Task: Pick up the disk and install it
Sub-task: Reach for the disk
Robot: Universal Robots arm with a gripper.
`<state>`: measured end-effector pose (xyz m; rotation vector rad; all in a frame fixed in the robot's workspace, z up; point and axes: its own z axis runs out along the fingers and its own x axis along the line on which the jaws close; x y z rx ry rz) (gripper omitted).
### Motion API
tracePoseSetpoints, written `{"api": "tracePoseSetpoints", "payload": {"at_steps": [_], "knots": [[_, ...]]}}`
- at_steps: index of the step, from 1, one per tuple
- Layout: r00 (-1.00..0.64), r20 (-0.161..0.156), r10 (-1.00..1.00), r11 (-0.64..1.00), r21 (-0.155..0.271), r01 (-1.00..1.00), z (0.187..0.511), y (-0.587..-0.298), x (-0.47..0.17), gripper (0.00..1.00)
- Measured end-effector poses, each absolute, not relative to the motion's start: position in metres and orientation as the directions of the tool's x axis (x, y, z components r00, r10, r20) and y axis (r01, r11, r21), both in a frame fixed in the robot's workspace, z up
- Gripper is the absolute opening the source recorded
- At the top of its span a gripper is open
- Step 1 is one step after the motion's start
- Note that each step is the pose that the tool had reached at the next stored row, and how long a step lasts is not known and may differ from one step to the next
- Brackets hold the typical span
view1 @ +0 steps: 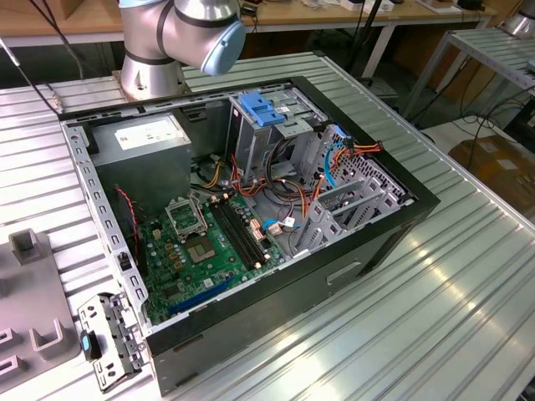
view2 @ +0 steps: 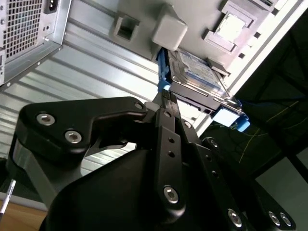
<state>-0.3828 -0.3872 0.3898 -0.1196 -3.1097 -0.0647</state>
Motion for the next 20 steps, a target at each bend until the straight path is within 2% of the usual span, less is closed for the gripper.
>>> {"api": "tracePoseSetpoints", "payload": {"at_steps": [9,20], "knots": [[-0.996,0.039,0.076,0.996,0.04,0.078,0.388,-0.387,-0.444,0.11],[-0.996,0.04,0.076,0.996,0.04,0.078,0.387,-0.387,-0.454,0.11]]}}
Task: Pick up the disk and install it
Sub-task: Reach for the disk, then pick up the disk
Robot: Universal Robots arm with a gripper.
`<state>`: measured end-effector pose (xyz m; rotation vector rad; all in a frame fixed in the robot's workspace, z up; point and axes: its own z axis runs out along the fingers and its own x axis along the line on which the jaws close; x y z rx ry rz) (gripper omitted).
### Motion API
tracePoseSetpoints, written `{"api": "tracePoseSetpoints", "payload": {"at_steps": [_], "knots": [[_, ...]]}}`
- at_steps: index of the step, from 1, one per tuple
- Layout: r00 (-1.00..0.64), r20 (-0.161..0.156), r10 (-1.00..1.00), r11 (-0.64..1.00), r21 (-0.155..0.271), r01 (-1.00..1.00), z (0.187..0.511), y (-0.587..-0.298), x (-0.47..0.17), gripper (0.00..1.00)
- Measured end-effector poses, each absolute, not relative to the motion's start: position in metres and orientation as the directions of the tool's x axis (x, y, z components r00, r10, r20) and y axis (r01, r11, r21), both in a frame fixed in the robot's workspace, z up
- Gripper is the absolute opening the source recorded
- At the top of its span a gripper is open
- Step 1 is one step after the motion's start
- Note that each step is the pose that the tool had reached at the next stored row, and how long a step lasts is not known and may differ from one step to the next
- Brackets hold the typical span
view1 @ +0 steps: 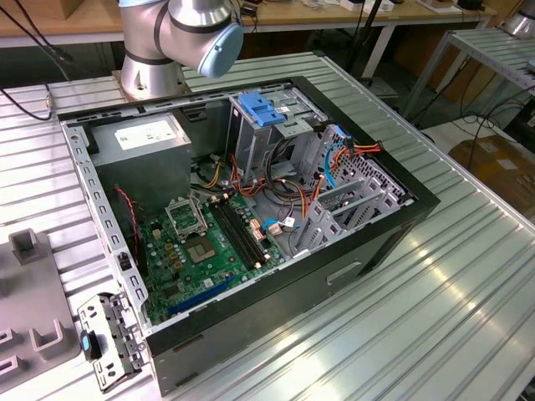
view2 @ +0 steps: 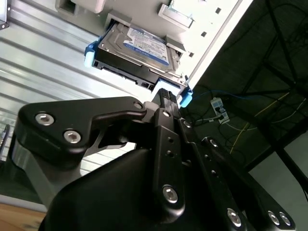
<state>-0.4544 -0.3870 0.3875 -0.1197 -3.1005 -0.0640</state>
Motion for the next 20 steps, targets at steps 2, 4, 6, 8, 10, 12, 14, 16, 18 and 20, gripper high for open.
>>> {"api": "tracePoseSetpoints", "payload": {"at_steps": [2,4,6,8,10,12,14,16,18,20], "knots": [[-0.996,0.04,0.076,0.996,0.04,0.078,0.3875,-0.3871,-0.4564,0.11],[-0.996,0.04,0.076,0.996,0.04,0.078,0.3875,-0.3871,-0.4567,0.11],[-0.996,0.04,0.076,0.996,0.04,0.078,0.3875,-0.387,-0.457,0.11],[-0.996,0.04,0.076,0.996,0.04,0.078,0.3875,-0.3871,-0.4571,0.11],[-0.996,0.04,0.076,0.996,0.04,0.078,0.3875,-0.387,-0.4571,0.11],[-0.996,0.04,0.076,0.996,0.04,0.078,0.3875,-0.387,-0.4571,0.11],[-0.996,0.04,0.075,0.996,0.04,0.077,0.3875,-0.387,-0.4571,0.11],[-0.997,0.04,0.072,0.997,0.04,0.073,0.3875,-0.387,-0.4572,0.11],[-0.997,0.04,0.067,0.997,0.04,0.068,0.3874,-0.3871,-0.4572,0.11],[-0.997,0.04,0.06,0.997,0.04,0.062,0.3875,-0.387,-0.4572,0.11]]}}
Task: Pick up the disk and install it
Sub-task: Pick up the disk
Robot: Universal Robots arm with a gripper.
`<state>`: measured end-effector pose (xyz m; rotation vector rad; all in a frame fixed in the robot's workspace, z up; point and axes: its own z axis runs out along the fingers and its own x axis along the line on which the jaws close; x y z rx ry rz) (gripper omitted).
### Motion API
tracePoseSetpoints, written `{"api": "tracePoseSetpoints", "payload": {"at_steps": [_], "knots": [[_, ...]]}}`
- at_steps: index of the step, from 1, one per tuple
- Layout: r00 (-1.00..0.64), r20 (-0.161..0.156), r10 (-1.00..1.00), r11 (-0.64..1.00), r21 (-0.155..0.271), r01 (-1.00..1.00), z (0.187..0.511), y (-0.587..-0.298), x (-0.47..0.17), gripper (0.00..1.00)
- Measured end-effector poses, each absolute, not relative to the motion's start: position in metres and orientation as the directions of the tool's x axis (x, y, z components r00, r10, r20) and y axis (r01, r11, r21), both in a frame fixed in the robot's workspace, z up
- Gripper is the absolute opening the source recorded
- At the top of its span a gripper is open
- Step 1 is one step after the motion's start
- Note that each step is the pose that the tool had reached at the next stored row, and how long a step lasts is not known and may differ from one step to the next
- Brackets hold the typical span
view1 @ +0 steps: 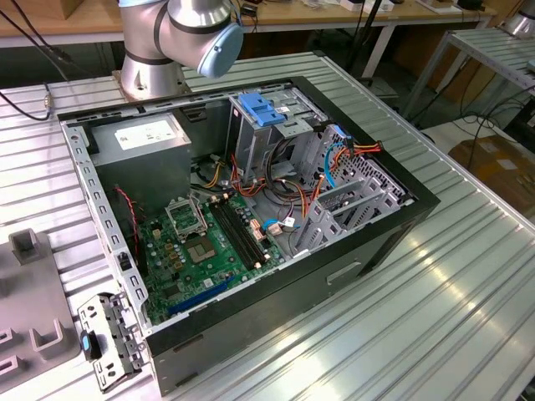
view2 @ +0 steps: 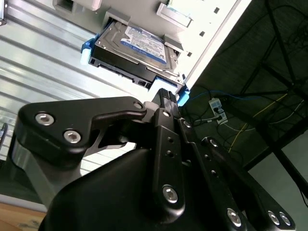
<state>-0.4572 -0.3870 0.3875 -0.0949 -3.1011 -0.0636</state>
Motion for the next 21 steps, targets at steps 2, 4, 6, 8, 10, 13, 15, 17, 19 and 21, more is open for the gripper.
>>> {"api": "tracePoseSetpoints", "payload": {"at_steps": [2,4,6,8,10,13,15,17,19,21], "knots": [[-0.998,0.04,0.043,0.998,0.04,0.044,0.3875,-0.3871,-0.4572,0.11],[-0.999,0.04,0.031,0.999,0.04,0.033,0.3875,-0.3871,-0.4572,0.11],[-0.999,0.04,0.016,0.999,0.04,0.018,0.3875,-0.387,-0.4572,0.11],[-0.999,0.04,0.002,0.999,0.04,0.003,0.3875,-0.387,-0.4572,0.11],[-0.999,0.04,-0.02,0.999,0.04,-0.018,0.3875,-0.3871,-0.4572,0.11],[-0.996,0.04,-0.075,0.997,0.04,-0.073,0.3875,-0.387,-0.4572,0.11],[-0.992,0.04,-0.116,0.993,0.04,-0.114,0.3875,-0.387,-0.4571,0.11],[-0.988,0.04,-0.147,0.989,0.04,-0.145,0.3875,-0.3871,-0.4572,0.11],[-0.983,0.04,-0.178,0.983,0.04,-0.177,0.3875,-0.3871,-0.4571,0.11],[-0.977,0.04,-0.212,0.977,0.04,-0.21,0.3875,-0.387,-0.4572,0.11]]}}
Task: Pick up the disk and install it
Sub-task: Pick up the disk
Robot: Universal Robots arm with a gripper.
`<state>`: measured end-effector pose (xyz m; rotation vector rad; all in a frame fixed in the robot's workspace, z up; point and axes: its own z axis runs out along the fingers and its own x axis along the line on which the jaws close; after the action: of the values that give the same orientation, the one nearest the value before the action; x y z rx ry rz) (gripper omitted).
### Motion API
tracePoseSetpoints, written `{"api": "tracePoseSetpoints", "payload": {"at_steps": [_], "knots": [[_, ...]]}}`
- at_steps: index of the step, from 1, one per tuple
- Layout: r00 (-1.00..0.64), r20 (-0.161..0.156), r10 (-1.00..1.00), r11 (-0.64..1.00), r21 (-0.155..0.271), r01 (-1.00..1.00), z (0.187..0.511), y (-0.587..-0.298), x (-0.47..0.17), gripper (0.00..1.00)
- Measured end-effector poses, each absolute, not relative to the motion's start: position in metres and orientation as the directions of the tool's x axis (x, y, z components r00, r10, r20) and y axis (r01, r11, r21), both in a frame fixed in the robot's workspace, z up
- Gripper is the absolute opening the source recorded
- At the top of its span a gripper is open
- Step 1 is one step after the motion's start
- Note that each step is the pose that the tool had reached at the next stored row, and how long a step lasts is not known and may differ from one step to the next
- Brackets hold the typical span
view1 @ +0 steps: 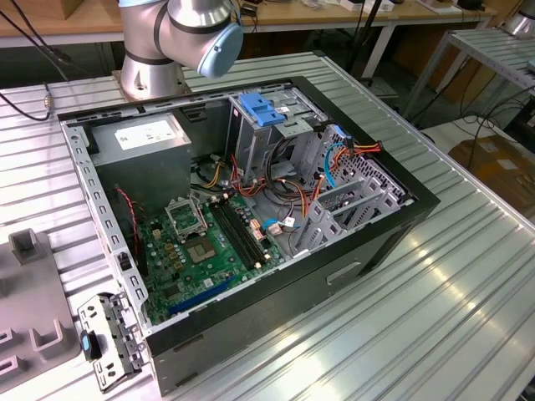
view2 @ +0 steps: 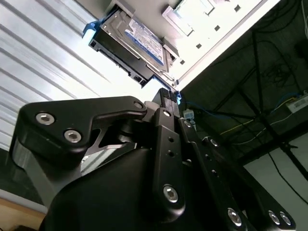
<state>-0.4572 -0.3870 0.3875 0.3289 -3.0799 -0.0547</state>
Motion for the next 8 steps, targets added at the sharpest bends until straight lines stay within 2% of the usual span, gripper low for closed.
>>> {"api": "tracePoseSetpoints", "payload": {"at_steps": [8], "knots": [[-0.92,0.04,-0.39,0.921,0.04,-0.388,0.3875,-0.3871,-0.4572,0.11]]}}
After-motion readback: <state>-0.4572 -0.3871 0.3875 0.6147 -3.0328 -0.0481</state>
